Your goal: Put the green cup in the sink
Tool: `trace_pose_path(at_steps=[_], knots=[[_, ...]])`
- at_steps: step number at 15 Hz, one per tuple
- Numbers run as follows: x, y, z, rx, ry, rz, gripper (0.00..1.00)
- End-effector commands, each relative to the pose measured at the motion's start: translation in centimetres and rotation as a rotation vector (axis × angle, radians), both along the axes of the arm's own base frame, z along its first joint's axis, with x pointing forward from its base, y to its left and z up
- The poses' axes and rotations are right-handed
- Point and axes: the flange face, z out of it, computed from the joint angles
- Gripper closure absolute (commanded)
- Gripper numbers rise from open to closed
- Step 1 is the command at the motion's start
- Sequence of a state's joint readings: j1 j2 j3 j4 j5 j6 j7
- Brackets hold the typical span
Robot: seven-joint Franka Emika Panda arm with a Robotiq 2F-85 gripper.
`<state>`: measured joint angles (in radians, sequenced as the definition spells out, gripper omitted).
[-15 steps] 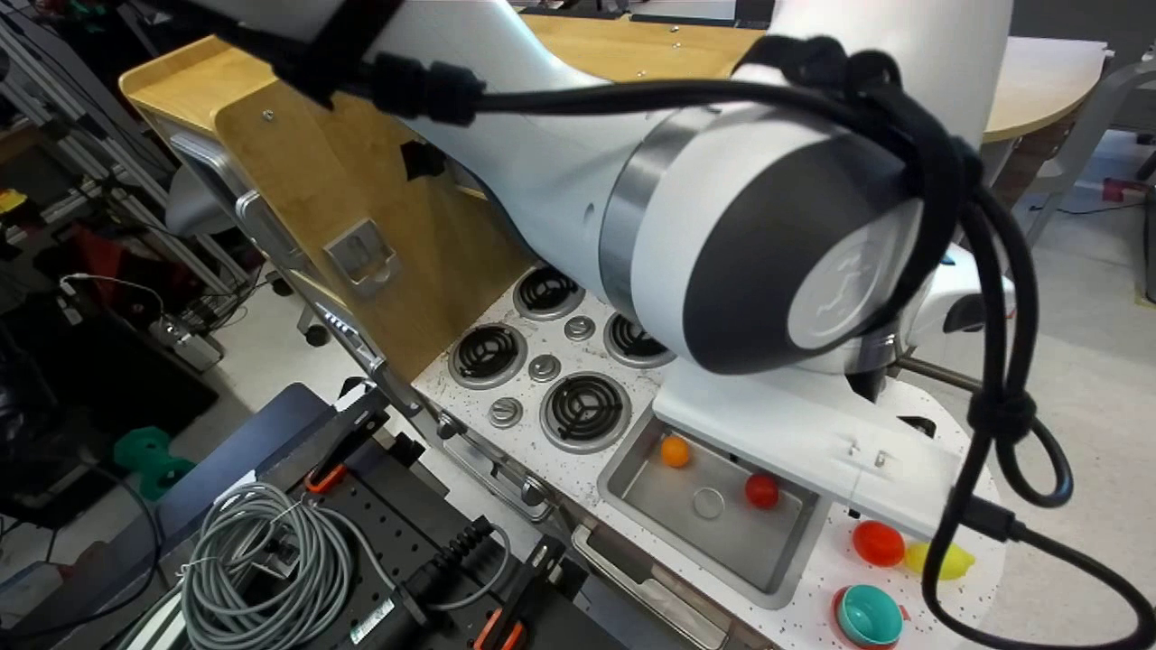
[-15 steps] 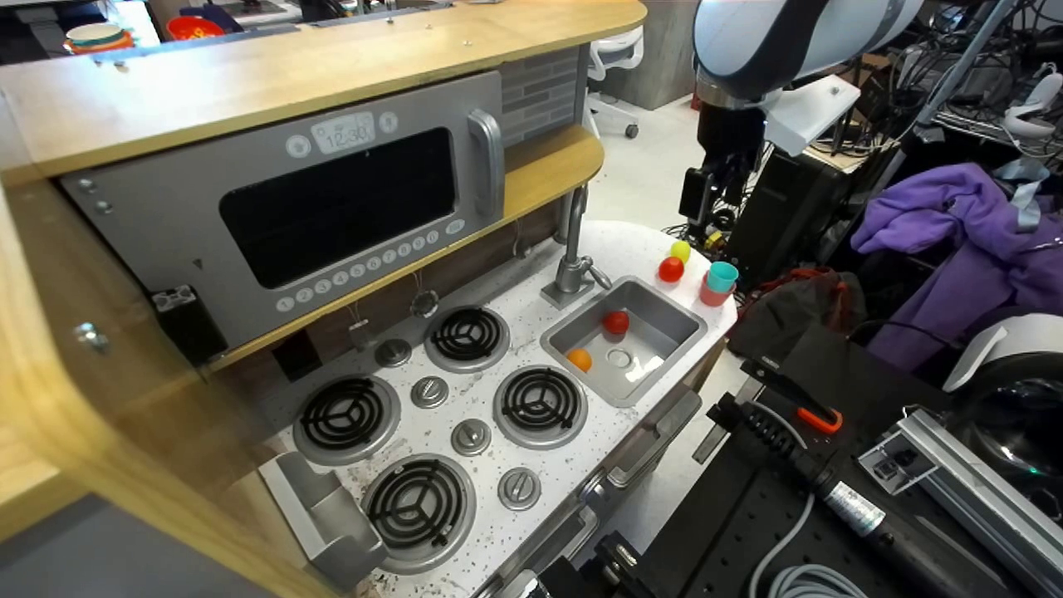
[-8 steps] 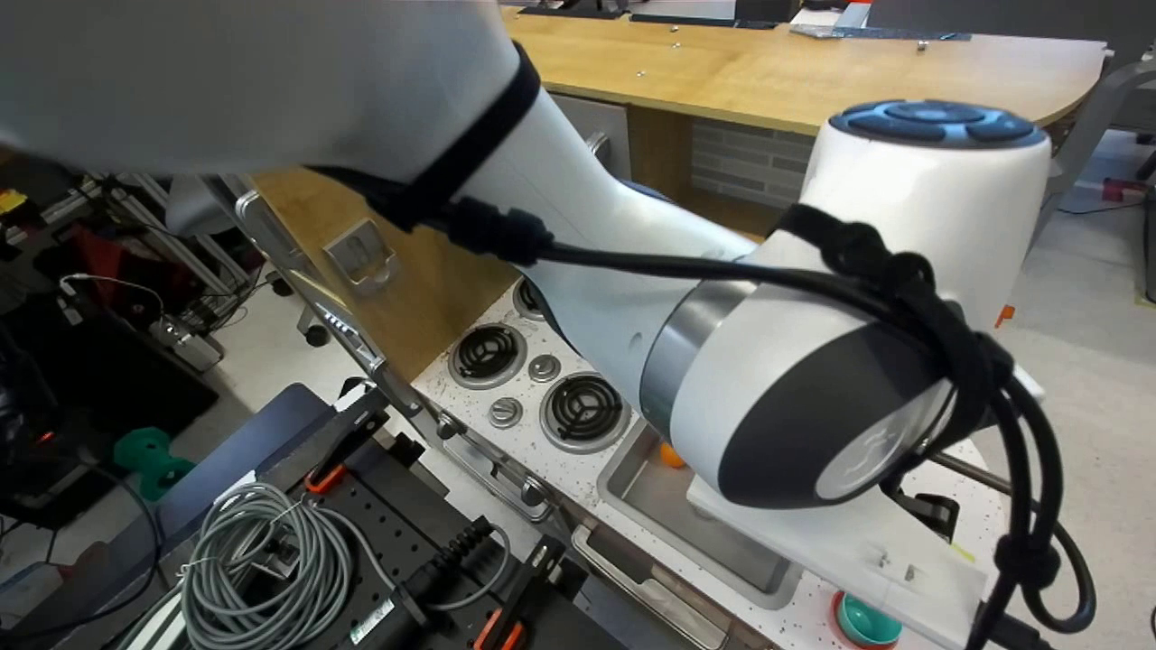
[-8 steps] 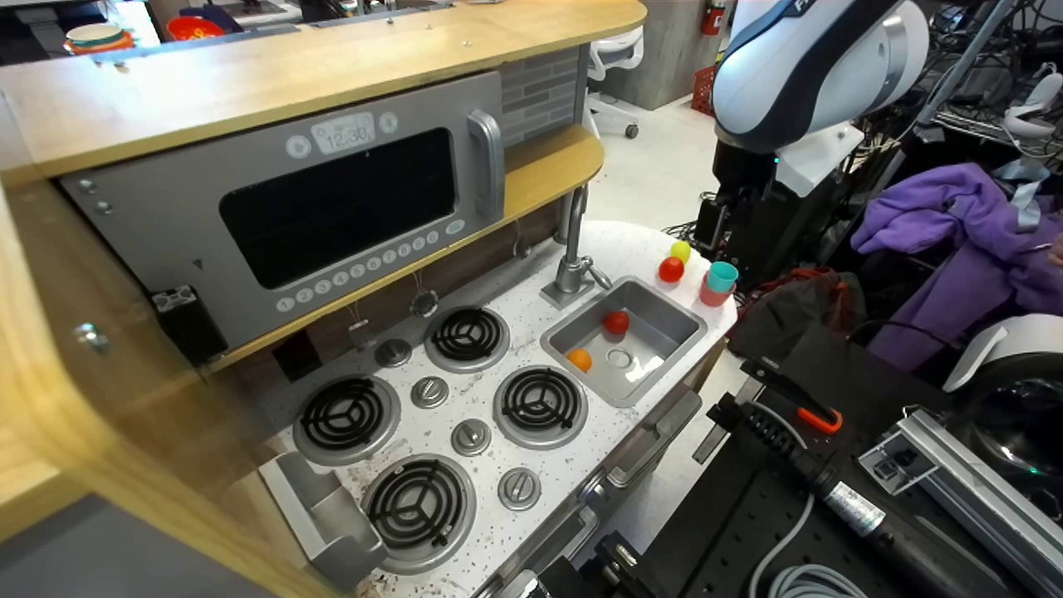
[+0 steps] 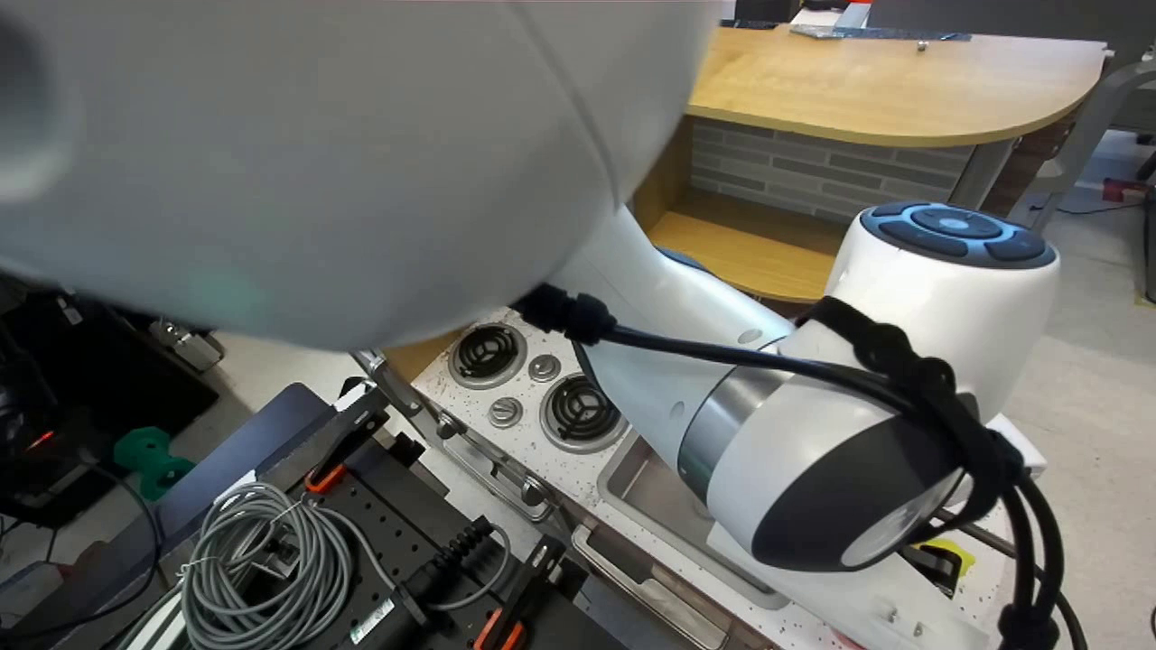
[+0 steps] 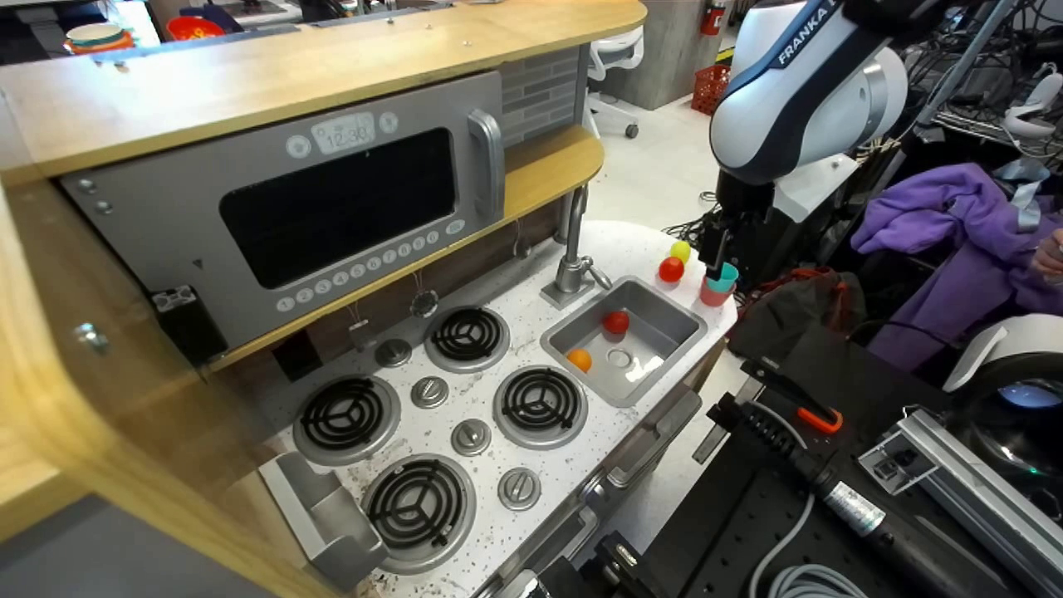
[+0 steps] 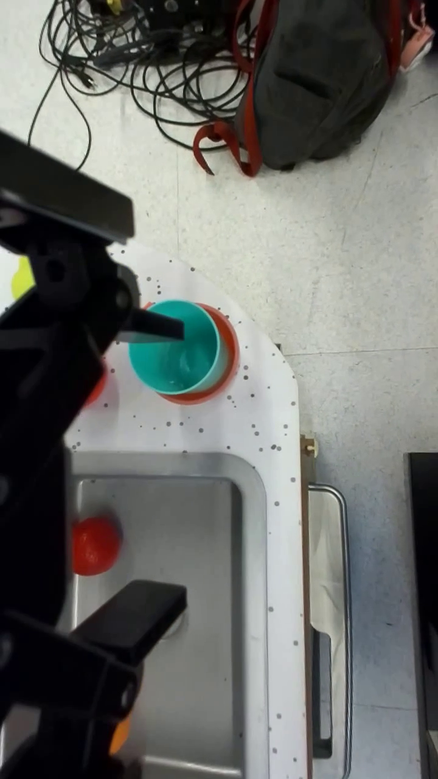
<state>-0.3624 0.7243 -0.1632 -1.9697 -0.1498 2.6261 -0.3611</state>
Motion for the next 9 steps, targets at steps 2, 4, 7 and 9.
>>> trace_pose_path(at_steps=[2, 4, 7, 9], knots=[[1.5, -0.7, -1.6, -0.007, -0.004, 0.004, 0.0], [1.8, -0.6, -2.6, -0.011, 0.012, 0.003, 0.0], [2.2, -0.7, -4.1, -0.019, 0.029, -0.005, 0.0], [2.4, -0.9, -4.8, -0.02, 0.033, -0.01, 0.0]])
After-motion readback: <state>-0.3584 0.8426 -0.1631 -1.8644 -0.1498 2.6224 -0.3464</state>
